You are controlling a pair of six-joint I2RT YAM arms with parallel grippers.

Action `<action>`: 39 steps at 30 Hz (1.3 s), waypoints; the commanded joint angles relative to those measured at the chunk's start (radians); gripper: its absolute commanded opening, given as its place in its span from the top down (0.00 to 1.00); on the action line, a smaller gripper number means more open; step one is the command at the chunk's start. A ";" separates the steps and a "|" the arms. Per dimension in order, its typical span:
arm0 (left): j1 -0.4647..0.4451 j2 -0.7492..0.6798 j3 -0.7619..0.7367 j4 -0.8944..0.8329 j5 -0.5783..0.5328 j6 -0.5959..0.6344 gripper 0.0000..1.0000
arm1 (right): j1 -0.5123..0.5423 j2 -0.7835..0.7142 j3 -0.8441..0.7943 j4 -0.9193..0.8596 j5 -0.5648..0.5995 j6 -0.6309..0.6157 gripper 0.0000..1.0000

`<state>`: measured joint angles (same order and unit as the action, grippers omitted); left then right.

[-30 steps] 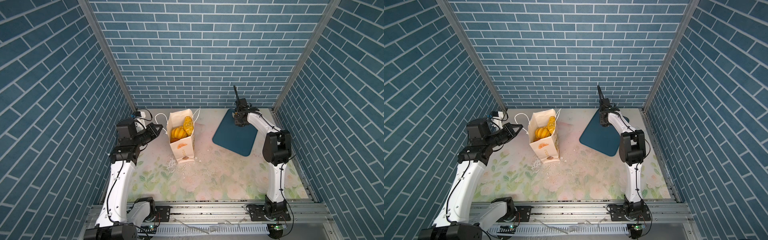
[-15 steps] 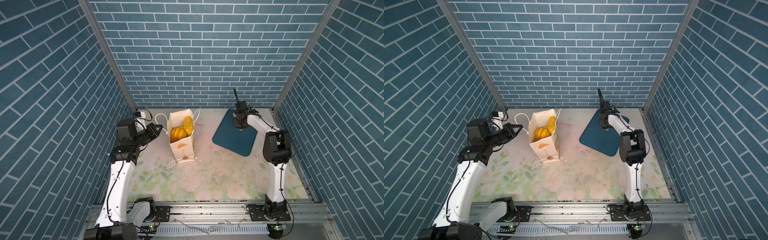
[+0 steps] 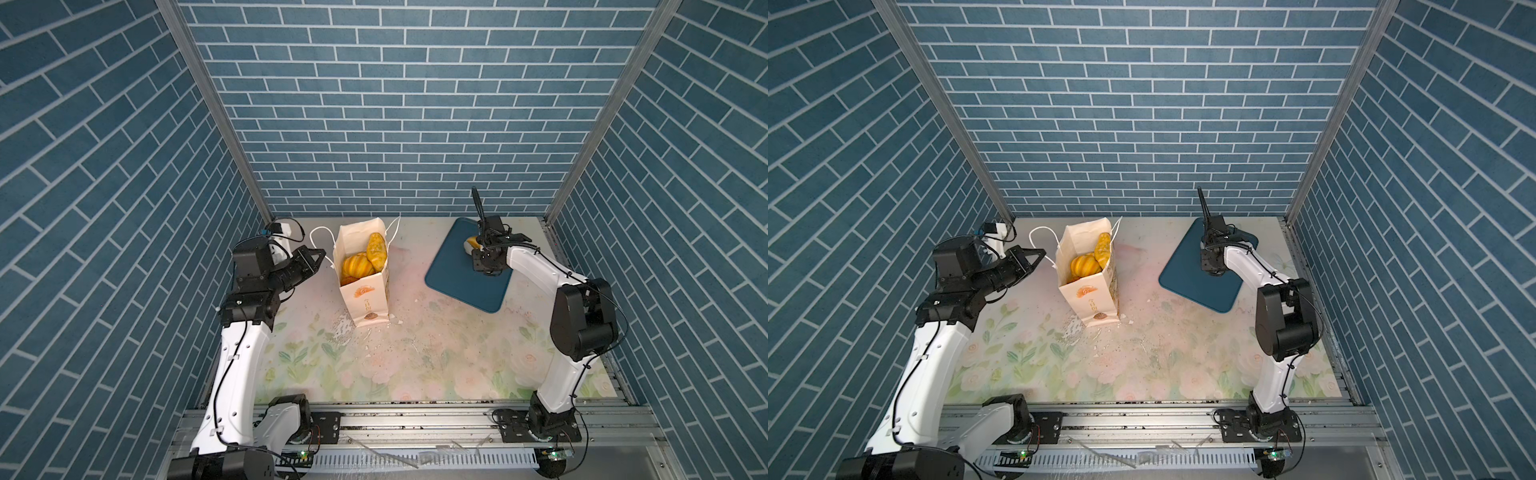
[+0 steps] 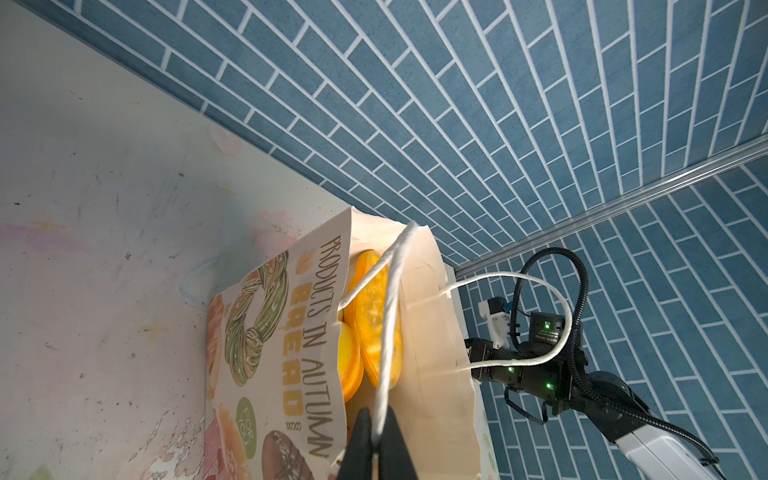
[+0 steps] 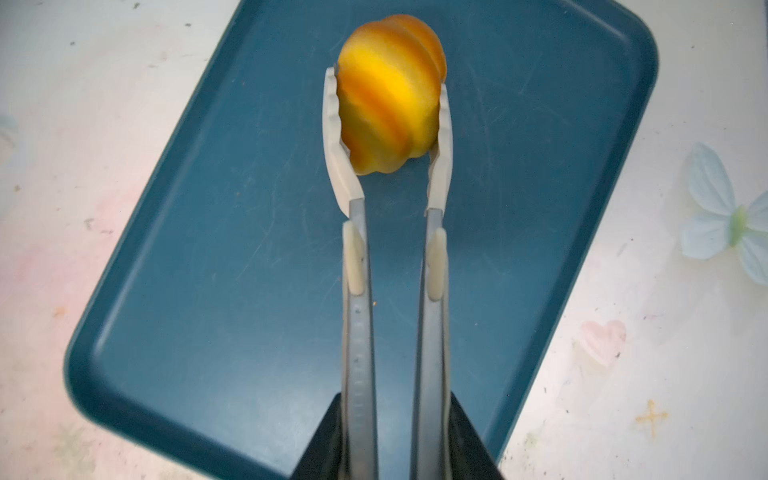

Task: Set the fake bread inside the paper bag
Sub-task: 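Lower the right tongs around the small striped croissant and close them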

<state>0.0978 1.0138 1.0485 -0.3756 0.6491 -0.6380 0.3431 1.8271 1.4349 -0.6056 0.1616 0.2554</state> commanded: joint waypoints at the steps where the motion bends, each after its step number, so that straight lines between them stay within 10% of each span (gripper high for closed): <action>1: 0.002 -0.014 -0.014 0.015 0.007 0.012 0.92 | 0.036 -0.052 -0.045 -0.011 -0.051 -0.020 0.66; 15: 0.002 -0.020 -0.014 0.009 0.011 0.012 0.92 | 0.109 -0.191 -0.206 -0.075 0.015 0.013 0.59; 39: 0.001 -0.020 -0.015 0.009 0.006 0.013 0.92 | 0.109 -0.059 -0.027 -0.111 0.005 0.031 0.54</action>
<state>0.0978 1.0004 1.0397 -0.3756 0.6514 -0.6384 0.4507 1.7546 1.3754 -0.6910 0.1577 0.2592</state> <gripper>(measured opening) 0.079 0.469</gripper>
